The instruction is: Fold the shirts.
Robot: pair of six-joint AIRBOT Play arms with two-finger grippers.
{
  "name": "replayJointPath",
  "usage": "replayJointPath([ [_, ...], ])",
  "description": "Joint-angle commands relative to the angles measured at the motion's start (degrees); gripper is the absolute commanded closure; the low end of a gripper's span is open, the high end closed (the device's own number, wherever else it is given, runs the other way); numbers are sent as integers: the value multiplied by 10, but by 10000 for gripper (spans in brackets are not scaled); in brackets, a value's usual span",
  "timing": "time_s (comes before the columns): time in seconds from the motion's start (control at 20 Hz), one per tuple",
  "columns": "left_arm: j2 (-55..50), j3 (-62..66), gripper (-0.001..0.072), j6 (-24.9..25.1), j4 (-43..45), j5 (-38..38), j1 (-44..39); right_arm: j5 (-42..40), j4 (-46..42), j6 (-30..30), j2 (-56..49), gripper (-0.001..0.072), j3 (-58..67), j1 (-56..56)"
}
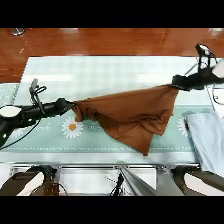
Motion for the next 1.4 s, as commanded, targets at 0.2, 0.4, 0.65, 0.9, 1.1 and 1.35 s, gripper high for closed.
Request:
replayJointPath([
  [0.2,-100,112,2,35,72,-96,19,82,50,-36,-117,90,160,-35],
  [0.4,-95,152,3,7,171,-250,152,95,-21,-24,-20,92,105,-142],
  [0.65,-107,47,3,99,42,-250,218,11,123,-65,151,92,-247,-265],
  [0.9,-167,5,3,225,-151,-183,120,11,278,-155,228,92,-449,-266],
  [1.1,-226,34,260,265,-205,-181,34,40,229,-151,232,92,-467,-267],
  [1.35,-238,60,684,262,-205,-183,14,63,220,-152,232,92,-467,-267],
])
